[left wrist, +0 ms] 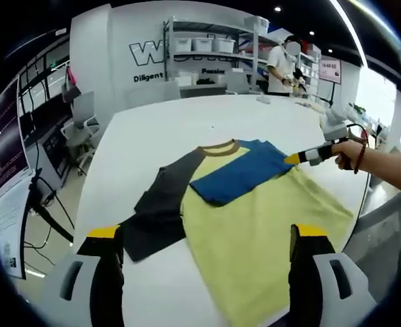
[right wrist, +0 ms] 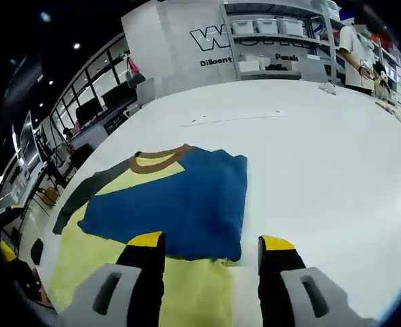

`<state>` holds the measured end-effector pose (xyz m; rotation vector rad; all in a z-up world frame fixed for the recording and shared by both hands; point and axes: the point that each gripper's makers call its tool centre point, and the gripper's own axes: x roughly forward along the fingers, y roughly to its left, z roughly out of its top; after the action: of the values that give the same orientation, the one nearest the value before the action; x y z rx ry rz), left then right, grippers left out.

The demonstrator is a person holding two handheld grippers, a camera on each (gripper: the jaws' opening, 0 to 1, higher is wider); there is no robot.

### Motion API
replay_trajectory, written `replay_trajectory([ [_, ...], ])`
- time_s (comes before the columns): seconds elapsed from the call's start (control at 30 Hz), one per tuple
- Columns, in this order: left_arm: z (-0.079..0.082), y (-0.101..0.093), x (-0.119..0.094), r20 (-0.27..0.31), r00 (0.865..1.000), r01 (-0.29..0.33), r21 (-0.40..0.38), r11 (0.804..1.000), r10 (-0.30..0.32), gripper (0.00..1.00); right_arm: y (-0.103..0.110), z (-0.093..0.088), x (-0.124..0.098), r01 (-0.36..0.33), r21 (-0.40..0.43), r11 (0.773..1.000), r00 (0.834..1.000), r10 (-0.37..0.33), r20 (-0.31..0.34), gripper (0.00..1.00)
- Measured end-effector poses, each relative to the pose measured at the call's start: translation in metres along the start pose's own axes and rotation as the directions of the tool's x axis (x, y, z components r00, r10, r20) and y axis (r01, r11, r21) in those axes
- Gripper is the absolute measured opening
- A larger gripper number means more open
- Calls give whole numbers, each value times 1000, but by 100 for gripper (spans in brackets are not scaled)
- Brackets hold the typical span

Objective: Fold the garment on the visible template until the final outline fits inside the template.

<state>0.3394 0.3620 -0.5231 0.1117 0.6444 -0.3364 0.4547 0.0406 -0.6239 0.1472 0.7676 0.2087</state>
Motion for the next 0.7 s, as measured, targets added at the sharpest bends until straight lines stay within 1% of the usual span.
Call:
replay_trajectory([
  [0.03, 0, 0, 0, 3, 1000, 1, -8, 1000, -1, 98, -2, -5, 0, 6, -30, 1000, 1000, -6, -17, 40],
  [0.1, 0, 0, -1, 6, 1000, 3, -11, 1000, -3, 99, -4, -7, 1, 14, -26, 1000, 1000, -14, -20, 35],
  [0.2, 0, 0, -1, 9, 1000, 5, -12, 1000, -5, 98, -6, -8, 2, 19, -23, 1000, 1000, -19, -16, 24],
  [0.23, -1, 0, -1, 6, 1000, 5, -12, 1000, -5, 98, -6, -9, 2, 22, -8, 1000, 1000, -22, -14, 21],
  [0.33, -2, 1, -1, 3, 1000, 0, -14, 1000, 0, 97, -9, -11, 4, 34, 32, 999, 999, -33, -6, 19],
  [0.5, -2, 0, -1, 8, 1000, 1, -16, 1000, -1, 96, -12, -12, 4, 59, 26, 998, 998, -59, -9, 15],
  [0.63, 0, 0, -1, 12, 1000, -1, -14, 1000, 1, 96, -15, -14, 4, 103, -39, 994, 994, -104, -27, 9],
  [0.7, 0, 0, -1, 11, 1000, -1, -12, 1000, 1, 96, -13, -15, 5, 98, -51, 994, 995, -100, -31, 7],
])
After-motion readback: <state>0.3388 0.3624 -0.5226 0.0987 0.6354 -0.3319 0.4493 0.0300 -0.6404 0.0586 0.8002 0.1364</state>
